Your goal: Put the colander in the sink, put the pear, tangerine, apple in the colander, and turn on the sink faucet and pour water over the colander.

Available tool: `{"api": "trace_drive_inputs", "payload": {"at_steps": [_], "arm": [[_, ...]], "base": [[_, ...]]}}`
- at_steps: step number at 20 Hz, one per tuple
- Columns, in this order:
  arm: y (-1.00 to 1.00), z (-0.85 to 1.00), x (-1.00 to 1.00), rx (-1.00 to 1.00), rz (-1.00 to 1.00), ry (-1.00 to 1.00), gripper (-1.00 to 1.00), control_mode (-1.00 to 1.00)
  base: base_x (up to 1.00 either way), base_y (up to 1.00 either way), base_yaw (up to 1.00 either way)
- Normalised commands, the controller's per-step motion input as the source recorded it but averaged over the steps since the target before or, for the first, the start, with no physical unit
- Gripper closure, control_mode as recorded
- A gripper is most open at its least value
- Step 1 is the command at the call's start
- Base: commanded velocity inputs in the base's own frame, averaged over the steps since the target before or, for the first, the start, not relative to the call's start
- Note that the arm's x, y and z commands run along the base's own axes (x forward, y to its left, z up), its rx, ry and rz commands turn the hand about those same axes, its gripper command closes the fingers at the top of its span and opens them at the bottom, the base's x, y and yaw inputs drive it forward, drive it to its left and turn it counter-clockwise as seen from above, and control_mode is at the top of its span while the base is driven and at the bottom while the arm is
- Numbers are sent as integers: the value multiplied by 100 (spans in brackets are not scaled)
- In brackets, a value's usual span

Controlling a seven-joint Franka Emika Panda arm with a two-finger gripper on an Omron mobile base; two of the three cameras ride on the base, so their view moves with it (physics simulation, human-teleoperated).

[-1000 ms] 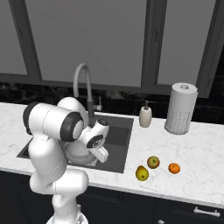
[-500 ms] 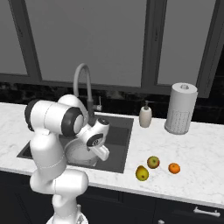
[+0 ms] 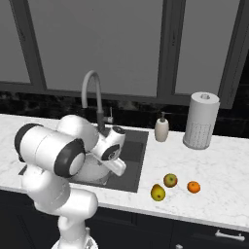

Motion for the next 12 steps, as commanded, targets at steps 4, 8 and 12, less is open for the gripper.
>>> {"api": "trace_drive_inputs", "payload": {"at_steps": [4, 8, 12], "arm": [[-29, 81, -33, 0, 13, 8, -100, -100], [-31, 77, -36, 0, 15, 9, -100, -100], [-46, 49, -58, 0, 20, 3, -100, -100]], "base": [[0, 0, 0], [0, 0, 0], [0, 0, 0]]}}
